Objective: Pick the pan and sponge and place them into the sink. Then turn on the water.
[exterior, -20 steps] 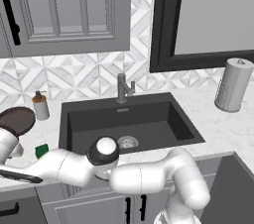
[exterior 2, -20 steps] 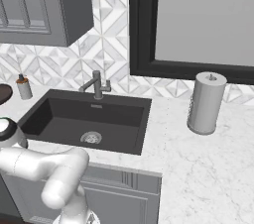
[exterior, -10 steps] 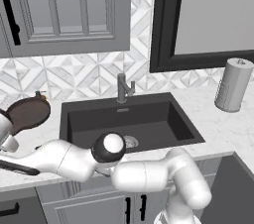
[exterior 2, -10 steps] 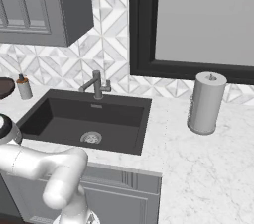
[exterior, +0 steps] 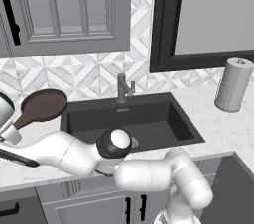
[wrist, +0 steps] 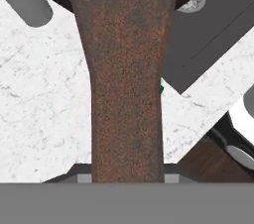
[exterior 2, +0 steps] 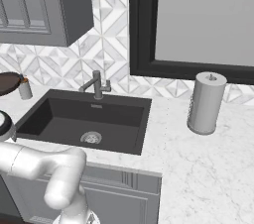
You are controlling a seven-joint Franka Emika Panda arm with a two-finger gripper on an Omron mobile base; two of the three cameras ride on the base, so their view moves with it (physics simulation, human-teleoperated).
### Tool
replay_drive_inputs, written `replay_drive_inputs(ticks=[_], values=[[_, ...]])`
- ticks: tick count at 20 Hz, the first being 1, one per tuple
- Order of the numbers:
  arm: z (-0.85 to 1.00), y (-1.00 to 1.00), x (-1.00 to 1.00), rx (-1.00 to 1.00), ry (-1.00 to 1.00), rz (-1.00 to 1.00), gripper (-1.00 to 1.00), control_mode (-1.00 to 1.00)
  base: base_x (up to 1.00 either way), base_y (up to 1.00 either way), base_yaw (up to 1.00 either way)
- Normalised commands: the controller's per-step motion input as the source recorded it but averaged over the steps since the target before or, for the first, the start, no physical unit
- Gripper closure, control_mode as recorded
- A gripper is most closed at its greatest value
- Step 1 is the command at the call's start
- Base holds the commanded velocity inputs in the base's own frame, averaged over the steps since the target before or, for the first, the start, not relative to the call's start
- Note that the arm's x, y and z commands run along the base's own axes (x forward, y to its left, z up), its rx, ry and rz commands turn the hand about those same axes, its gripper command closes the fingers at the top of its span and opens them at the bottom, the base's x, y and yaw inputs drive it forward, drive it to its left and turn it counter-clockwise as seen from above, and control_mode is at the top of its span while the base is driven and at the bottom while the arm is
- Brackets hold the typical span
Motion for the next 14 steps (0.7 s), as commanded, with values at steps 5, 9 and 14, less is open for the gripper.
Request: replay_drive_inputs(ticks=[5, 9, 14], values=[[-0.56, -1.00, -0.55, 0.31, -0.05, -0.03, 1.00, -1.00, 0.00, 0.00, 0.00], [-0.62, -1.00, -0.45, 0.31, -0.02, -0.06, 1.00, -1.00, 0.00, 0.00, 0.00], [-0.55, -1.00, -0.30, 0.24, -0.13, -0.05, 1.00, -1.00, 0.00, 0.00, 0.00]])
